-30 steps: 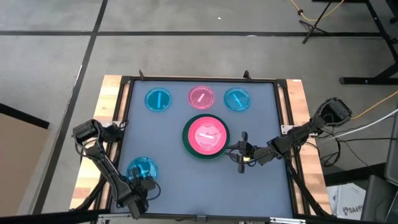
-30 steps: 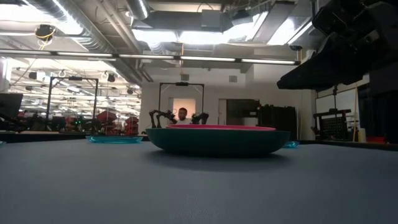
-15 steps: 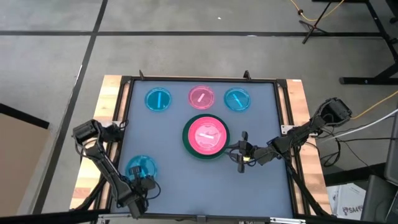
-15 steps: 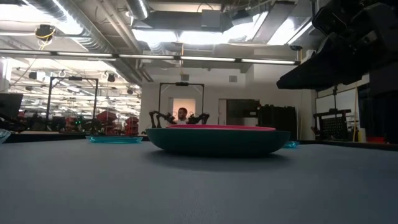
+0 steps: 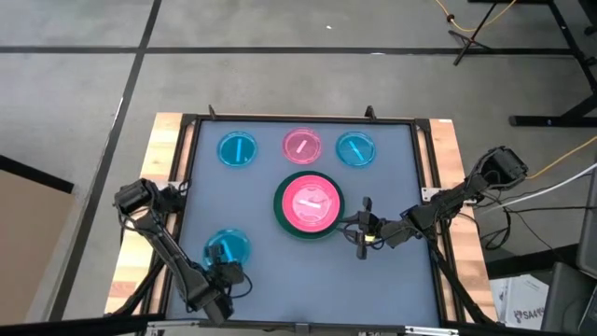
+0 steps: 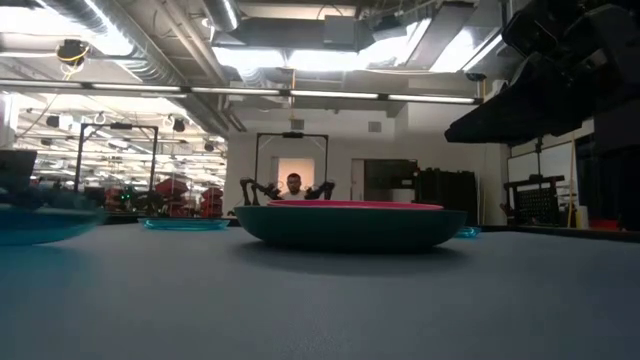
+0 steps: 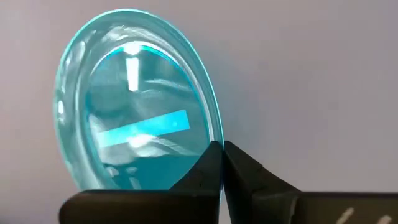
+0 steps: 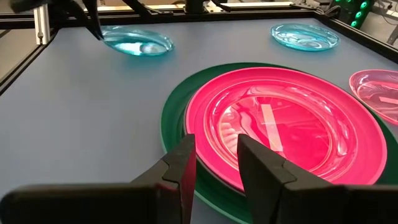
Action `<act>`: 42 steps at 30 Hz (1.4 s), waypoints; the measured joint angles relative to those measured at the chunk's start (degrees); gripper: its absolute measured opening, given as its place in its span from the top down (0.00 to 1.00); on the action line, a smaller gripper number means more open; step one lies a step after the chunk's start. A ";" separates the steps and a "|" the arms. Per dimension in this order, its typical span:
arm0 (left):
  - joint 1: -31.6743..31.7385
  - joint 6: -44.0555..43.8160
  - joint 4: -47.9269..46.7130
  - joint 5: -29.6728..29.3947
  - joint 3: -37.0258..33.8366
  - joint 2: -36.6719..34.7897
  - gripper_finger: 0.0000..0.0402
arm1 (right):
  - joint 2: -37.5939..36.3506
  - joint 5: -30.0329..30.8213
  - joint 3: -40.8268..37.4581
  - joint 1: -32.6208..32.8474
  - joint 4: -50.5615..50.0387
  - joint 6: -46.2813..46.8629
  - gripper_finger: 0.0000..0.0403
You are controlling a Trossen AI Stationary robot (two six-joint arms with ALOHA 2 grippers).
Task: Stack plastic plates
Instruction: Stack the blue plate on the light pink plate
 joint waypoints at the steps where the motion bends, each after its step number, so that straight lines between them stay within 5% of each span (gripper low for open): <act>1: 0.57 1.06 -0.18 -0.82 0.88 -0.01 1.00 | 0.00 0.02 0.00 -0.01 0.01 0.00 0.73; 22: 12.33 25.65 -3.23 -22.84 14.58 -0.24 1.00 | 0.00 0.00 0.00 -0.01 0.00 -0.14 0.73; 32: 22.29 52.39 9.47 -22.67 14.66 -0.24 1.00 | 0.01 0.00 0.00 -0.01 -0.38 -5.84 0.73; 42: 31.42 69.69 19.75 -14.46 14.52 0.02 1.00 | 0.01 -0.34 0.00 0.01 -0.34 -2.26 0.73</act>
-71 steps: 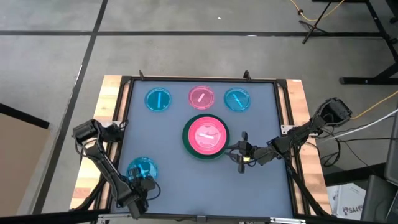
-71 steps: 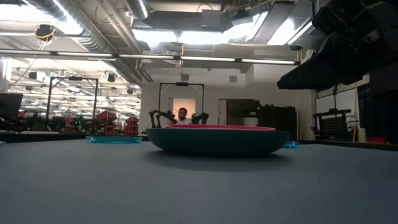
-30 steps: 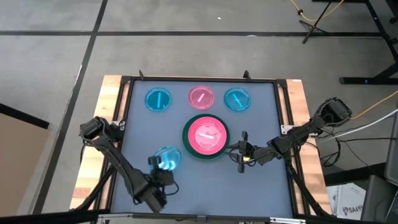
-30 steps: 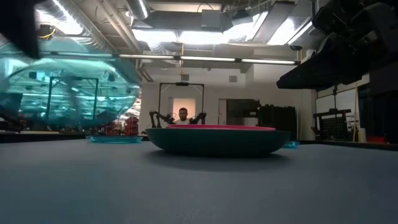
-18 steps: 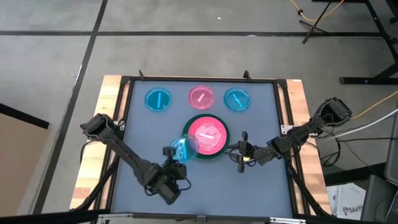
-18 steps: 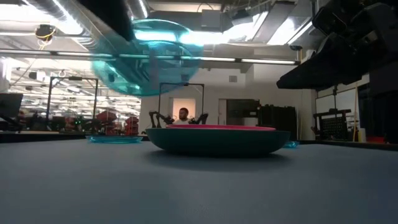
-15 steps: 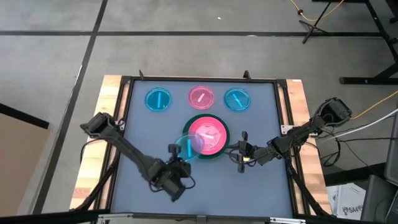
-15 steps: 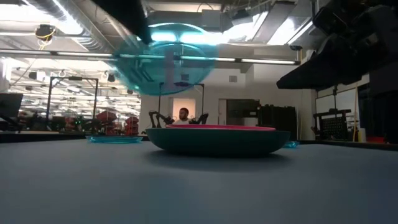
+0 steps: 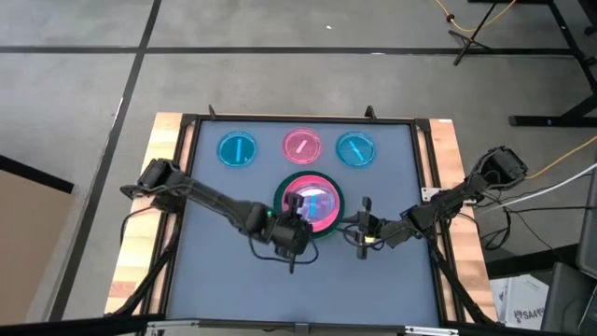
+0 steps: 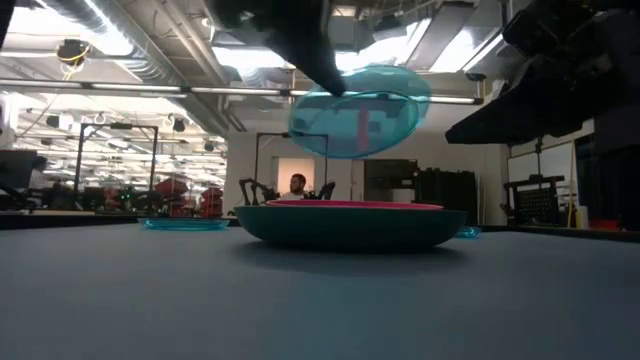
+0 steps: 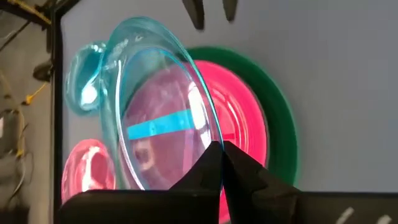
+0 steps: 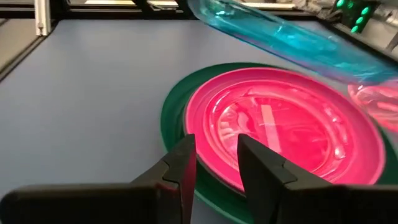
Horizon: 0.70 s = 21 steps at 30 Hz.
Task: Stack plastic plates
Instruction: Stack the blue plate on the light pink plate
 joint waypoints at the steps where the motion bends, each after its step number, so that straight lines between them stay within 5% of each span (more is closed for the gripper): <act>1: 0.72 1.14 1.19 0.78 -0.18 0.10 1.00 | 0.00 -0.36 0.00 0.00 -0.11 0.72 0.73; 21: 5.74 1.81 12.93 7.54 -12.77 0.29 1.00 | 0.00 -1.13 -0.02 2.67 -2.71 6.77 0.73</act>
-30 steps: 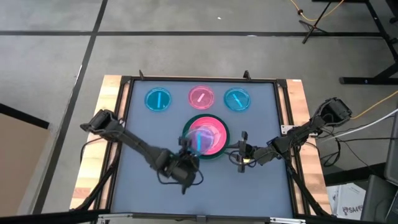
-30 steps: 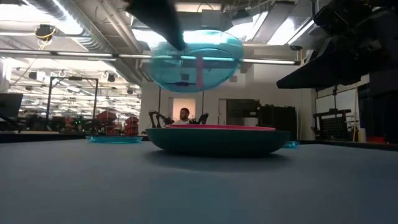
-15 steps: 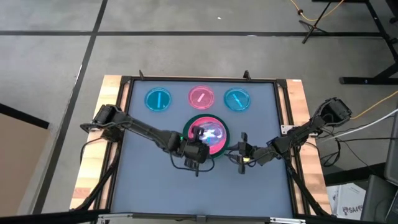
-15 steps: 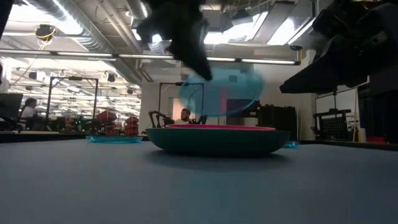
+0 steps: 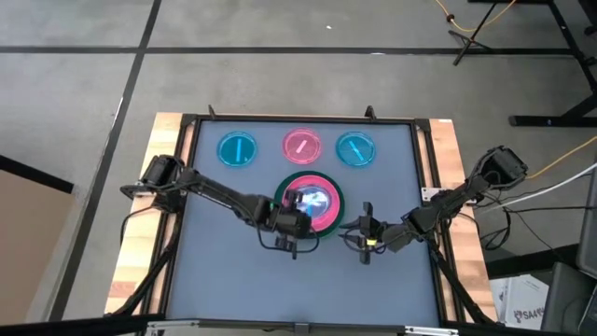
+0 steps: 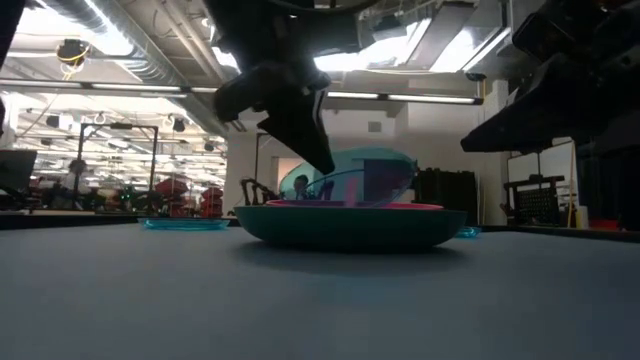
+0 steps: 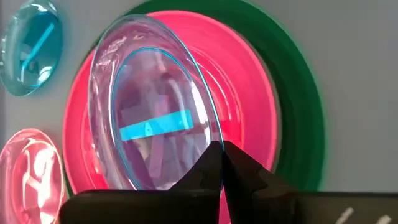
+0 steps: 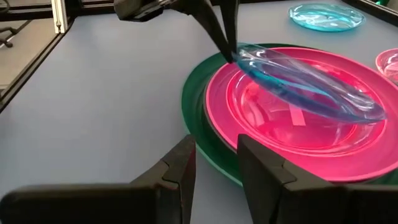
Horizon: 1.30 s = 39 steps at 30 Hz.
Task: Stack plastic plates
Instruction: Stack the blue plate on the light pink plate, then stack the blue plate on the blue plate
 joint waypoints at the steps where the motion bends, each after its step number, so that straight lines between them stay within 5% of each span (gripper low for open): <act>1: 0.20 0.06 0.36 0.15 -0.02 0.00 1.00 | 0.00 0.00 0.00 0.00 0.06 0.14 0.73; 6: 0.89 1.33 1.30 1.82 -0.07 0.00 0.98 | 0.00 -0.02 0.00 0.00 0.04 0.38 0.73; 16: -0.48 -1.02 1.34 2.86 0.22 -1.30 0.76 | 0.00 0.00 0.00 -0.02 -0.03 -0.71 0.73; 23: -3.60 -4.24 -3.66 7.06 -0.33 -7.13 0.75 | 0.00 3.93 0.00 -0.07 -0.05 -4.24 0.73; 31: -0.04 -9.89 -1.74 3.99 -14.07 -18.39 0.75 | 0.00 13.22 0.00 -0.07 0.32 -10.65 0.73; 39: 7.89 -18.02 -1.25 2.19 -25.68 -28.70 0.75 | 0.00 14.11 0.00 -0.07 0.30 -10.71 0.73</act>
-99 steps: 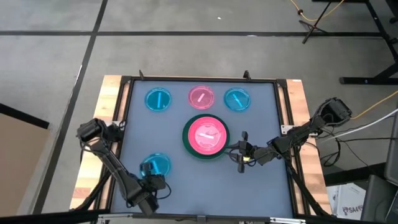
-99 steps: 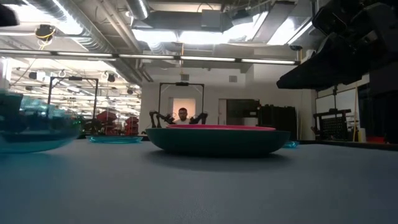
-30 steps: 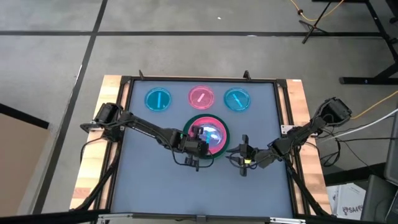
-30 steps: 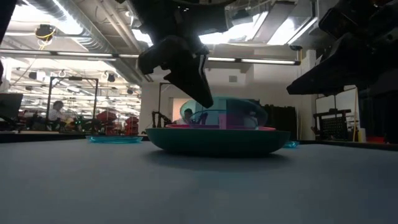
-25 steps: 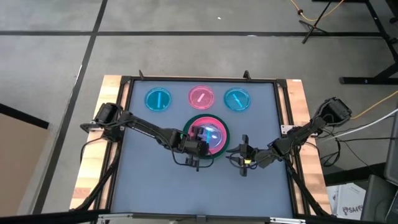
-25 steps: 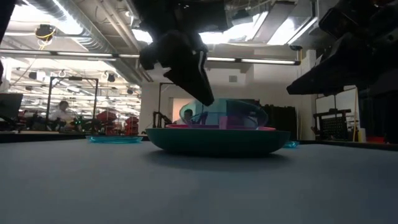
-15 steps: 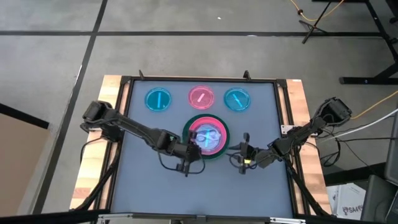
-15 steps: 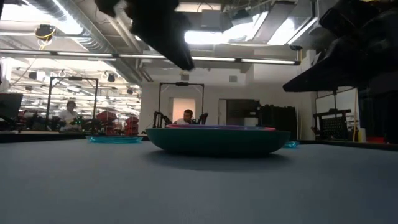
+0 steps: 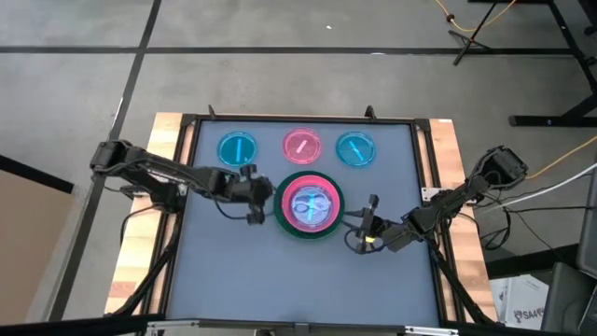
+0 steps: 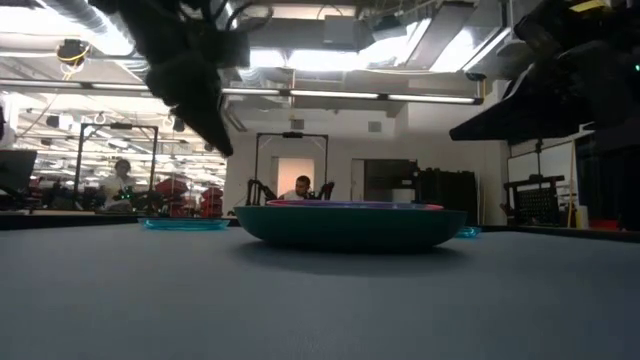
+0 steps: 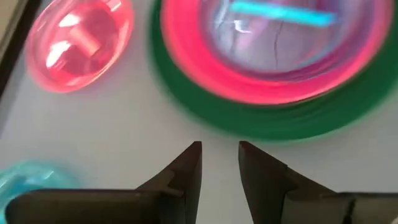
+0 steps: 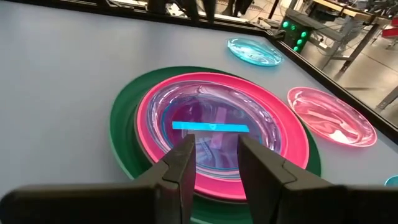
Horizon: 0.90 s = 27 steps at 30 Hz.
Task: Stack plastic plates
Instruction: Stack the blue plate on the blue plate
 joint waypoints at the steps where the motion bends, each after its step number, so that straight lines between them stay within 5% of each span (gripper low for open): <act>1: 1.12 -0.21 -0.67 -0.59 -0.78 -0.74 0.75 | 0.00 -0.01 0.00 0.00 0.00 0.01 0.73; 11: 14.86 8.20 -3.40 -3.28 -5.50 1.83 0.75 | 0.00 -1.12 0.00 0.00 -0.22 0.43 0.73; 19: 24.08 17.63 -3.11 2.47 -5.77 6.40 0.76 | 0.00 -2.56 0.00 0.00 -1.32 0.54 0.73; 27: 27.52 23.69 -1.48 -5.08 -5.77 12.33 0.76 | 0.00 -2.32 0.00 0.00 -2.83 0.58 0.73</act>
